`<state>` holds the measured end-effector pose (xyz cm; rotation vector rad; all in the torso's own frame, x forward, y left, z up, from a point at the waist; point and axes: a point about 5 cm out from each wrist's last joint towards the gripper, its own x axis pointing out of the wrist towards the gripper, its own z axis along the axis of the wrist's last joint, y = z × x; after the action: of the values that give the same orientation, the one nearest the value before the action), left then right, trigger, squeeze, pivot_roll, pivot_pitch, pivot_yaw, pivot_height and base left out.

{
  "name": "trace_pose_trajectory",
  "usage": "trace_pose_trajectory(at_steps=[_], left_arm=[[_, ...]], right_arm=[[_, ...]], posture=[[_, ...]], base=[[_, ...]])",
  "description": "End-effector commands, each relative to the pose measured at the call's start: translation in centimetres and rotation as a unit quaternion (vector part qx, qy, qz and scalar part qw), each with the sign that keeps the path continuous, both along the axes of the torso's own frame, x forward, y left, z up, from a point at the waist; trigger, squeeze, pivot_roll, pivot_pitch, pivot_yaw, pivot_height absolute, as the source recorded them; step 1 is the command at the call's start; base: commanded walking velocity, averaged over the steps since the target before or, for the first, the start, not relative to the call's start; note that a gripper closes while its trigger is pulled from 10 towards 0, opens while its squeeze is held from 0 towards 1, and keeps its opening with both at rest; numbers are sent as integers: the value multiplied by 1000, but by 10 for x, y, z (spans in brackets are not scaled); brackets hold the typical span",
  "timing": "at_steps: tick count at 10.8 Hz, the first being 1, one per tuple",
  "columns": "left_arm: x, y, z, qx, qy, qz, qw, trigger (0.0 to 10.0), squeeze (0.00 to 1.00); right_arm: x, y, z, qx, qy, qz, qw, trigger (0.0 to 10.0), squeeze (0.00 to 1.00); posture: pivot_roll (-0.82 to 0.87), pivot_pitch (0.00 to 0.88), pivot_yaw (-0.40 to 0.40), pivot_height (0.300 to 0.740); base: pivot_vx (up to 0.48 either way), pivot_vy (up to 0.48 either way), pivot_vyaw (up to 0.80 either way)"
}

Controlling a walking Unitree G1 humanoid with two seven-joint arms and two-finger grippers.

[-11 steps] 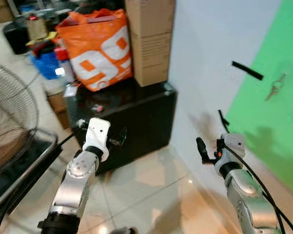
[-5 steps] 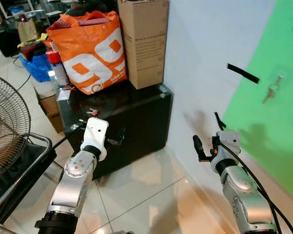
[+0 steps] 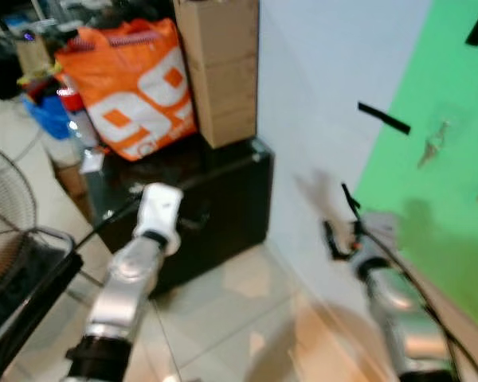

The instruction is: Hang keys on a hook

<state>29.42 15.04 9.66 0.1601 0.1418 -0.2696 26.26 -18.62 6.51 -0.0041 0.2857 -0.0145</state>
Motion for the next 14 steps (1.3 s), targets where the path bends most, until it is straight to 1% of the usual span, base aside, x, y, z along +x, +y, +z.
trace_pose_trajectory(at_steps=[1, 3, 5, 8, 14], left_arm=[[-1, 16, -1, 9, 3, 23, 1000, 10000, 392], [-2, 17, 0, 9, 2, 25, 1000, 10000, 400], [-1, 19, 1, 9, 0, 31, 999, 10000, 396], [2, 19, 3, 12, -4, 29, 999, 10000, 400], [6, 15, 3, 8, -4, 20, 1000, 10000, 404]], right_arm=[[9, 14, 8, 9, -21, 16, 1000, 10000, 1000], [13, 16, 9, 10, -24, 27, 999, 10000, 1000], [16, 19, 9, 6, -24, 33, 999, 10000, 1000], [19, 17, 9, 6, -28, 23, 999, 10000, 1000], [19, 14, 10, -1, -32, 17, 999, 10000, 1000]], posture=[[-24, 0, 48, 740], [-13, 0, 40, 740], [-5, 0, 37, 740], [-4, 0, 42, 740], [-21, 0, 58, 740]], base=[[349, 0, 0], [354, 0, 209], [358, 0, 772], [363, 0, 665], [372, 0, 0]])
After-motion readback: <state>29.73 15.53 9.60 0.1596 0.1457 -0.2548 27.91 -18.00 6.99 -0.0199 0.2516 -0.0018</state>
